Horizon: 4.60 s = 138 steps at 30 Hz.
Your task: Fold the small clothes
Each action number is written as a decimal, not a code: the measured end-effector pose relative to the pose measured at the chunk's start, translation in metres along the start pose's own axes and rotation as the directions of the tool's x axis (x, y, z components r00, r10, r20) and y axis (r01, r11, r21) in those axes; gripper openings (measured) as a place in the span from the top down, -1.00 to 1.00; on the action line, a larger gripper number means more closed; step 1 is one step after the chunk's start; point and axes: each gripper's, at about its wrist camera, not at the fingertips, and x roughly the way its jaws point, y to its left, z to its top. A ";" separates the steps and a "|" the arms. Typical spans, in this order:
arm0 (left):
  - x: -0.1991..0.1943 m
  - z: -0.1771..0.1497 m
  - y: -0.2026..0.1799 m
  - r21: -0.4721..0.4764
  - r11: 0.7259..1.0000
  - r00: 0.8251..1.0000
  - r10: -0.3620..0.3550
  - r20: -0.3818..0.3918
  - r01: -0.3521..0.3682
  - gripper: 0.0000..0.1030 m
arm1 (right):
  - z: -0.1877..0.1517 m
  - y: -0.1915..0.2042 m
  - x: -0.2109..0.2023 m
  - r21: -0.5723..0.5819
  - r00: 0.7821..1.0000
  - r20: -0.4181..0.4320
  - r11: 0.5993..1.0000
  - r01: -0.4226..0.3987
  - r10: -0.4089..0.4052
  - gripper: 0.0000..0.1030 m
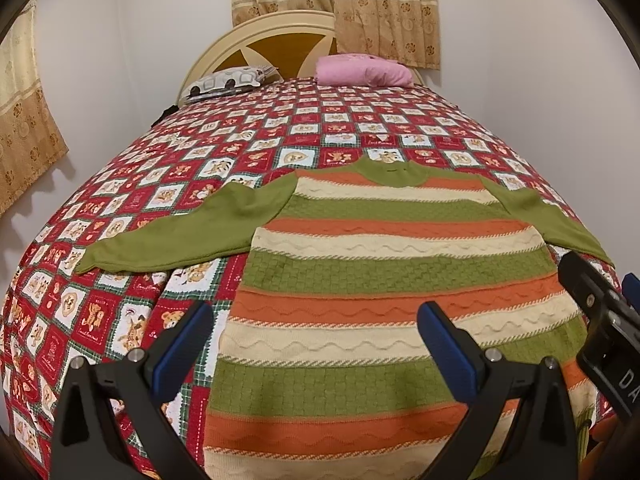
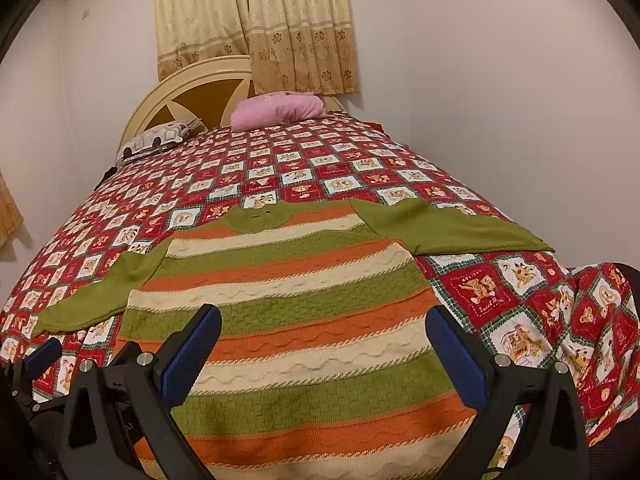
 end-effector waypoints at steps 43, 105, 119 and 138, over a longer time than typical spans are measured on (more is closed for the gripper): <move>0.000 0.000 0.000 -0.001 1.000 1.000 -0.002 -0.004 0.002 -1.00 | -0.001 0.005 0.002 -0.004 1.000 -0.014 1.000 -0.003 0.003 -0.98; 0.143 0.011 -0.003 -0.024 0.999 0.991 0.045 -0.125 -0.048 -1.00 | 0.046 -0.383 0.170 0.663 0.968 -0.224 0.709 0.240 -0.118 -0.20; 0.155 0.012 0.002 -0.069 0.997 0.987 0.012 -0.161 -0.024 -1.00 | 0.049 -0.463 0.246 0.730 0.952 -0.293 0.622 0.282 -0.088 -0.11; 0.155 0.012 0.006 -0.086 0.996 0.988 -0.007 -0.152 -0.006 -1.00 | 0.150 -0.346 0.159 0.408 0.979 -0.060 0.890 0.203 -0.196 0.86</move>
